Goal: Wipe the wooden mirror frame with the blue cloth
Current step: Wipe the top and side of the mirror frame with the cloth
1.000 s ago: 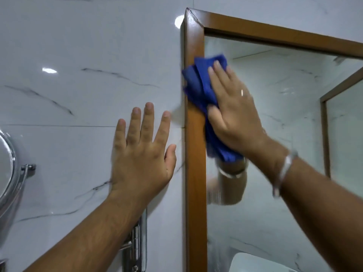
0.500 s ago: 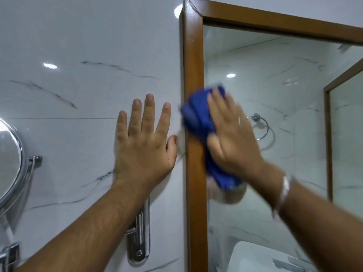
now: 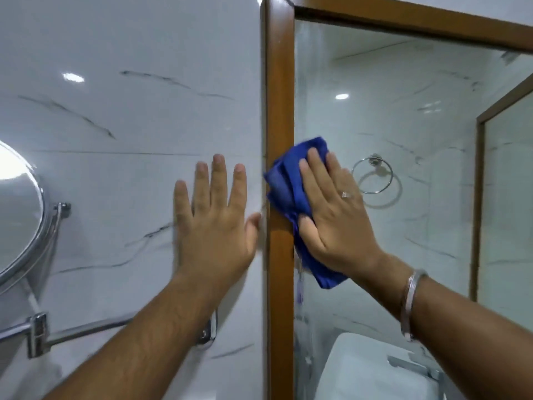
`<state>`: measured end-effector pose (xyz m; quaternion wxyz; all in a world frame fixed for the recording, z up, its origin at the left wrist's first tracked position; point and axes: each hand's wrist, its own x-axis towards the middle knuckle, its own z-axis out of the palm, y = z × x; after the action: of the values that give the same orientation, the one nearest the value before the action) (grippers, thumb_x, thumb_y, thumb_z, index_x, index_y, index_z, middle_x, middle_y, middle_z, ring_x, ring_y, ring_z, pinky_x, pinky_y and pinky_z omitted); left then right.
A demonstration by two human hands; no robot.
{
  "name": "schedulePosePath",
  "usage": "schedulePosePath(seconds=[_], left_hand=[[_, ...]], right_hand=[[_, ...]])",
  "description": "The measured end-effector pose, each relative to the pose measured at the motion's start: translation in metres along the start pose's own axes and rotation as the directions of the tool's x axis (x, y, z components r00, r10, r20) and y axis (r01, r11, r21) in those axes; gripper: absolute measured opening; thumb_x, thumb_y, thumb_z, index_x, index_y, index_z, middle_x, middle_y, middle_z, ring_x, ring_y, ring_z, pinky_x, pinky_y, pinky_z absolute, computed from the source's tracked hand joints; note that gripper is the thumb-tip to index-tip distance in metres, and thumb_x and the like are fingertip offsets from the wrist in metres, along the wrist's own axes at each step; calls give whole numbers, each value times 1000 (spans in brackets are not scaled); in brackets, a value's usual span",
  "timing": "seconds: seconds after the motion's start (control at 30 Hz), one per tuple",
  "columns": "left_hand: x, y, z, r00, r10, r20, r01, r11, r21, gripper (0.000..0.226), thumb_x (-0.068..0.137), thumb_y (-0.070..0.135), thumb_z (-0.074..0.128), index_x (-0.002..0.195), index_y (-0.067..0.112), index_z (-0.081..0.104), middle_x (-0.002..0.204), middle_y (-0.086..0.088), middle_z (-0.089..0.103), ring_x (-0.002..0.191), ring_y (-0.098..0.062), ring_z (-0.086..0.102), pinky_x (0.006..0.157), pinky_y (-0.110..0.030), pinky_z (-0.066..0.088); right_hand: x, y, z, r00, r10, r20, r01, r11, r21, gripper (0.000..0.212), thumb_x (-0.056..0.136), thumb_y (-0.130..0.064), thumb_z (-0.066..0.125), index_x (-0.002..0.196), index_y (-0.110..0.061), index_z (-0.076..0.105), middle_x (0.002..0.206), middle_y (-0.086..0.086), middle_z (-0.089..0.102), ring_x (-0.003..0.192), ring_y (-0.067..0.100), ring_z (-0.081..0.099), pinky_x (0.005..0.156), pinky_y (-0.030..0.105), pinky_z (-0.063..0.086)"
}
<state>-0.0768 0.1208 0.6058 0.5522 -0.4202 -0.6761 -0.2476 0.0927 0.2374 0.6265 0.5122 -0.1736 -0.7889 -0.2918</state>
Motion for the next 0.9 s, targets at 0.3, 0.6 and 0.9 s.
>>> schedulePosePath(seconds=[0.3, 0.6, 0.9], left_hand=[[-180, 35, 20, 1000, -18, -6, 18, 994, 111, 90, 87, 62, 50, 160, 21, 16, 166, -23, -2, 152, -42, -2, 120, -60, -1], [-219, 26, 66, 998, 21, 55, -23, 999, 40, 86, 91, 69, 41, 160, 26, 13, 166, -17, -13, 151, -43, -14, 114, -69, 8], [-219, 26, 64, 998, 29, 55, -31, 999, 34, 84, 92, 65, 44, 159, 23, 14, 165, -20, -16, 149, -43, -20, 113, -71, 6]], right_hand=[[61, 28, -26, 994, -100, 43, 102, 993, -57, 73, 88, -34, 35, 153, -11, 11, 162, 12, 11, 150, 30, 5, 123, 44, 8], [41, 3, 3, 972, 100, -211, -85, 993, 80, 72, 85, -29, 41, 152, -11, 20, 161, 12, 19, 149, 32, 12, 121, 46, 15], [-252, -80, 65, 975, -38, 221, 34, 999, 22, 89, 79, -37, 50, 153, -13, 7, 163, 5, -6, 150, 32, -2, 122, 46, 4]])
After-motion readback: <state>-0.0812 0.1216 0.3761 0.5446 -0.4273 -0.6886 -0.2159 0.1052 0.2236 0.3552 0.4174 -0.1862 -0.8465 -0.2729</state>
